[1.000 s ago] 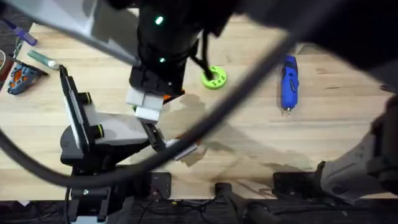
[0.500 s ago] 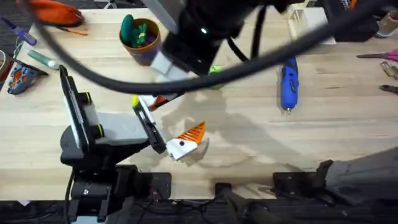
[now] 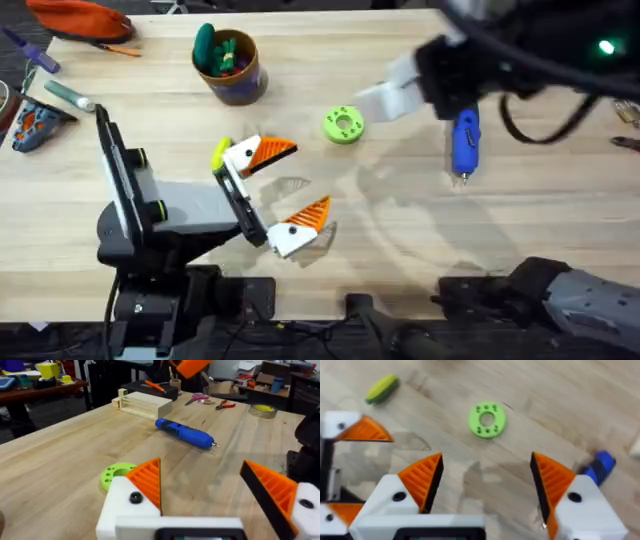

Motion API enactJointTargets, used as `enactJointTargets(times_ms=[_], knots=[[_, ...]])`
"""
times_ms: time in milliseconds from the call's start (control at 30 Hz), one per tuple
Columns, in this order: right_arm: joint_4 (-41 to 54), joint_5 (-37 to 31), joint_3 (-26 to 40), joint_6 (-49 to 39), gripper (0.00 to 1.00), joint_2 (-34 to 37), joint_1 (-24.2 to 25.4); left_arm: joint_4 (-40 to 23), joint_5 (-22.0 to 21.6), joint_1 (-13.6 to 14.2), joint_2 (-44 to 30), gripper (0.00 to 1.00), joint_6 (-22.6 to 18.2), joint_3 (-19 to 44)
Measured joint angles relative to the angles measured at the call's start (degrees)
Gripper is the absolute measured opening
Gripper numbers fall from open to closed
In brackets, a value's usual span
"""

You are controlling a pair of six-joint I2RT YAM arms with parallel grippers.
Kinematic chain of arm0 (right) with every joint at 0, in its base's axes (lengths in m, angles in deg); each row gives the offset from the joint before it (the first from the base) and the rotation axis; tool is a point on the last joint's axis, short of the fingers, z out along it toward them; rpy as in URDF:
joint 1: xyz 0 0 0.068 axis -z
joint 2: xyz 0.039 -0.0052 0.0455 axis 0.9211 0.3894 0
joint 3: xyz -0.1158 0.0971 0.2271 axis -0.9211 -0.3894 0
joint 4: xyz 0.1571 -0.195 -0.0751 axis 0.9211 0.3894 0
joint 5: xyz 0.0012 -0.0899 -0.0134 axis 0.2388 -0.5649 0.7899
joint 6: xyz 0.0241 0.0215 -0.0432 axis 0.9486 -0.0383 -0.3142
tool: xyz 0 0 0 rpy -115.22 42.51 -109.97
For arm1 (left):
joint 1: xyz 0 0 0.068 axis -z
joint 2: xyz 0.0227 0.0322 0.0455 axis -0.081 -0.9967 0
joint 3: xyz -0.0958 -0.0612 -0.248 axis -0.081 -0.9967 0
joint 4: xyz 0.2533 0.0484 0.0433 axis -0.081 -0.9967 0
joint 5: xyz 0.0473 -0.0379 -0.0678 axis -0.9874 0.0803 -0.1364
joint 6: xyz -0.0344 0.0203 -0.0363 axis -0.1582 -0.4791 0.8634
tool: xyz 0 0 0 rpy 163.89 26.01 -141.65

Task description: Pick up the gripper from the table and insert it into the empty holder that is missing its gripper. Then pick up a screw, insert it into the mounting hole, and use the screwdriver to tighten it. Finally, clean up the table by picking up the vegetable and placing it into the bucket.

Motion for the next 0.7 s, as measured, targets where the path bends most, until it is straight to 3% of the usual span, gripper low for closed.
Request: enactJointTargets(times_ms=[367, 700], knots=[[1.85, -7.59, -15.32, 14.45, 0.993, -7.74, 15.55, 0.0, -0.01, 0.0, 0.01, 0.985, 0.01, 0.0], [8.47, -8.82, -16.5, 17.92, 0.993, -7.7, 29.67, 0.0, 0.0, 0.0, 0.01, 0.985, 0.0, 0.0]])
